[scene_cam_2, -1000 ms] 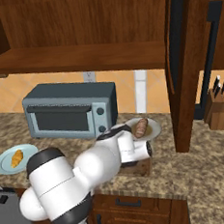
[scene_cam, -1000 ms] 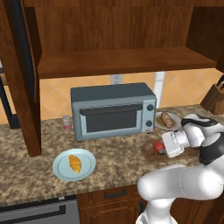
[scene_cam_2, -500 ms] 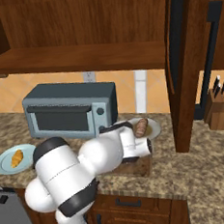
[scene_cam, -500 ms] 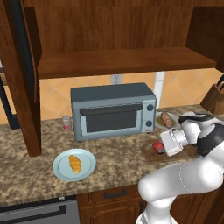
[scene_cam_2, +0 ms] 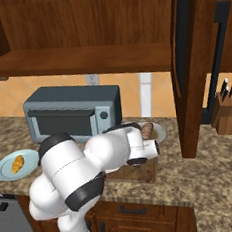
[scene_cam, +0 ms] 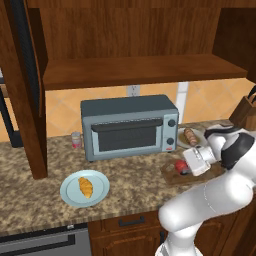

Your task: From the different types of pastries on the counter, select a croissant and place it on the cutting board. Then retrieve a jar of jam from the cabinet and place it alongside the croissant on the cutting board.

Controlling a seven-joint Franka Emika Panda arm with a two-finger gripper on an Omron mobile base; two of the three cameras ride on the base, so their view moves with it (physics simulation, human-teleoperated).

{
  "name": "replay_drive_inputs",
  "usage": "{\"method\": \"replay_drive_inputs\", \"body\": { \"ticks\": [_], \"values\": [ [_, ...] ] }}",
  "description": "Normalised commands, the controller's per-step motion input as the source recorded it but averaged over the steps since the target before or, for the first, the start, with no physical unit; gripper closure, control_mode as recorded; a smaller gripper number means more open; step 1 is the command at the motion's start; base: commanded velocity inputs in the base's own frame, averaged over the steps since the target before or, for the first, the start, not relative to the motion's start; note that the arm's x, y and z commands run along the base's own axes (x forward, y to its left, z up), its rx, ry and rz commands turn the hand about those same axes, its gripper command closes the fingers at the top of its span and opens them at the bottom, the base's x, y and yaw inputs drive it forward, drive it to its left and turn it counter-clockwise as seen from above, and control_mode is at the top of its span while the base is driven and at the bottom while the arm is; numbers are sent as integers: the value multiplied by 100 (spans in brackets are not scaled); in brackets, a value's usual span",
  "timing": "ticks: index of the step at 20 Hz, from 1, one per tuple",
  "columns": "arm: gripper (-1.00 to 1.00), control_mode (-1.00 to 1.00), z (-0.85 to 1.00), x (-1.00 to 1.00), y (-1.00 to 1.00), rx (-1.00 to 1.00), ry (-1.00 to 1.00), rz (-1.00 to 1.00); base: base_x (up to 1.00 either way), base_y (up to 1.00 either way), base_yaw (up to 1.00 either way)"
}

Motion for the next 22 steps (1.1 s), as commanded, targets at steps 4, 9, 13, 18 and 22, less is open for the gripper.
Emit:
{"method": "replay_drive_inputs", "body": {
  "ticks": [4, 9, 13, 18, 22],
  "values": [
    [-100, -100, 0, 0, -24, 6, 1, 0, 0, 0, 0],
    [-100, -100, 0, 0, -39, 5, 0, 3, 0, 0, 0],
    [-100, -100, 0, 1, -42, 3, 0, 4, 0, 0, 0],
    [-100, -100, 0, 21, -17, 6, 1, 4, 0, 0, 0],
    [-100, -100, 11, 38, 0, 4, 3, 3, 0, 0, 0]
  ]
}}
